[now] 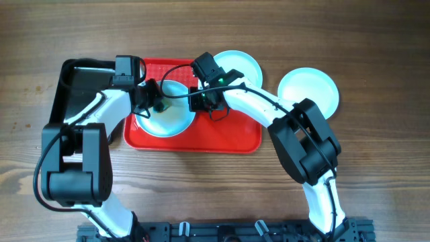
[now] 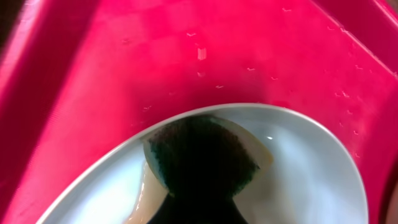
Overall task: Clean dirty plates on tray and stack at the side
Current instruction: 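Scrub the held plate with the sponge in the left gripper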
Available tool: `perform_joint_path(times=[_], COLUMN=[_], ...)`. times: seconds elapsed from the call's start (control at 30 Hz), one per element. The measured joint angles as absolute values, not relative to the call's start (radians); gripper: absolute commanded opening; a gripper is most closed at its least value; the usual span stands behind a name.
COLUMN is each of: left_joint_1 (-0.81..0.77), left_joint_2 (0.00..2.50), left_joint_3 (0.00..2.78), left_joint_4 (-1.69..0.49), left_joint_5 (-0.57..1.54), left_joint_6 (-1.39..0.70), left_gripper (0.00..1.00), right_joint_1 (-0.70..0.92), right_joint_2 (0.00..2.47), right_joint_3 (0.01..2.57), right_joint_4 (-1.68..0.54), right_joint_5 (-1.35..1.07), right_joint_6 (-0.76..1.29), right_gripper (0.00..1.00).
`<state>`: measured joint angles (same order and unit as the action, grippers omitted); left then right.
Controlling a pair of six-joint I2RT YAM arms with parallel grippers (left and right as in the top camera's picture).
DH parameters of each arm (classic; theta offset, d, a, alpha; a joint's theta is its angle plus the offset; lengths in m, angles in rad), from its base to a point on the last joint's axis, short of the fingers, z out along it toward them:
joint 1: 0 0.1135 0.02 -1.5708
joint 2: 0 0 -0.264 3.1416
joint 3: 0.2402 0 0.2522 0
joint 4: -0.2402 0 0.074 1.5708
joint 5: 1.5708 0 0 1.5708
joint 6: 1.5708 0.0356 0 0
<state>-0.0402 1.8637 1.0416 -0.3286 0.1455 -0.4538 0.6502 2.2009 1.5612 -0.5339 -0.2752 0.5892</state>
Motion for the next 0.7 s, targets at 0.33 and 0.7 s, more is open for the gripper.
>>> perform_joint_path(times=[0.33, 0.7], left_joint_1=[-0.025, 0.013], left_joint_2=[1.834, 1.88], left_joint_3=[1.076, 1.026], left_joint_4=[-0.676, -0.493], left_joint_5=[0.152, 0.578], left_joint_6=[-0.511, -0.342], left_gripper=[0.04, 0.04], right_joint_1=[0.65, 0.643], right_joint_2=[2.201, 2.201], right_joint_3=[1.562, 1.562], right_joint_4=[-0.537, -0.547], right_joint_5=[-0.281, -0.28], right_joint_6=[0.589, 0.582], right_gripper=[0.05, 0.04])
